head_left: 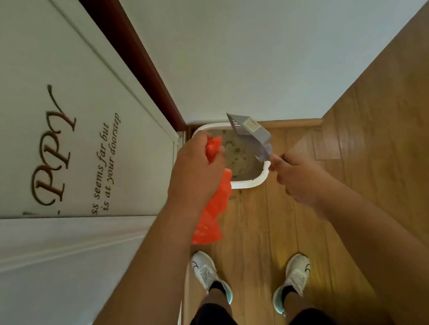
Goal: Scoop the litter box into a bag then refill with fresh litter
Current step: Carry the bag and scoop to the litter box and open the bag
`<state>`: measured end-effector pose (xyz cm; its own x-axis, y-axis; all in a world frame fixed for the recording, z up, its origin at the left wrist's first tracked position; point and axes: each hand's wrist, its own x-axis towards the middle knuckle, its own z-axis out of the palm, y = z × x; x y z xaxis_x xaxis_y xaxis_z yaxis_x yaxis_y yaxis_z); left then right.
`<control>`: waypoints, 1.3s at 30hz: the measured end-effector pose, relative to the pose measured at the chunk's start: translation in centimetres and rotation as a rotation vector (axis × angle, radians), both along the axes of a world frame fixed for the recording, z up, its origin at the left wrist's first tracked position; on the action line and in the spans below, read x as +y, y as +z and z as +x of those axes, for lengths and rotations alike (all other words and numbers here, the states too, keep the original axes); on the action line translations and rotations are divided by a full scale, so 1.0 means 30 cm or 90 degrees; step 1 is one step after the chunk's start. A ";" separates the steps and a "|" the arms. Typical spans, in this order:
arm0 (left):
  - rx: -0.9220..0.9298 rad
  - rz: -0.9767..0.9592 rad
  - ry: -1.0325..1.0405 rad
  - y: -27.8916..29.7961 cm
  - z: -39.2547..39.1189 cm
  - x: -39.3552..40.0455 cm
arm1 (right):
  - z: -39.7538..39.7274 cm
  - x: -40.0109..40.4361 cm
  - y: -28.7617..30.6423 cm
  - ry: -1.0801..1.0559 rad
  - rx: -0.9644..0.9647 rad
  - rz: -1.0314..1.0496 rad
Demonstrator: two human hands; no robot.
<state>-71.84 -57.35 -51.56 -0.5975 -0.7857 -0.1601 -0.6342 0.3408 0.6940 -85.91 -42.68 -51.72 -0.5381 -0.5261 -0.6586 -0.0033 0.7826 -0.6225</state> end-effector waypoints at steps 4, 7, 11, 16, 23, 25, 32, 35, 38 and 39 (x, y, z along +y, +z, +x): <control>0.002 0.020 0.013 -0.177 -0.018 0.038 | -0.033 0.021 -0.162 0.018 0.000 0.004; -0.010 0.054 0.021 -0.346 -0.018 0.062 | -0.032 0.046 -0.319 -0.009 -0.002 0.000; -0.029 0.078 0.017 -0.579 -0.010 0.069 | -0.001 0.063 -0.551 -0.011 -0.020 0.017; -0.041 0.083 0.035 -0.860 -0.007 0.042 | 0.010 0.066 -0.840 -0.016 -0.037 0.036; -0.026 0.100 0.021 -1.216 -0.025 0.046 | -0.032 0.098 -1.199 -0.015 -0.013 0.034; -0.020 0.111 0.018 -1.317 -0.035 0.040 | -0.049 0.111 -1.301 -0.013 -0.003 0.048; -0.031 0.078 -0.097 -1.574 -0.122 -0.046 | -0.126 0.045 -1.576 0.039 0.077 0.022; -0.021 0.052 -0.142 -1.625 -0.187 -0.100 | -0.165 -0.036 -1.614 0.079 0.090 -0.011; -0.001 0.049 -0.150 -1.647 -0.226 -0.128 | -0.205 -0.100 -1.630 0.032 0.089 -0.084; 0.006 0.053 -0.149 -1.648 -0.232 -0.131 | -0.214 -0.115 -1.628 0.026 0.095 -0.096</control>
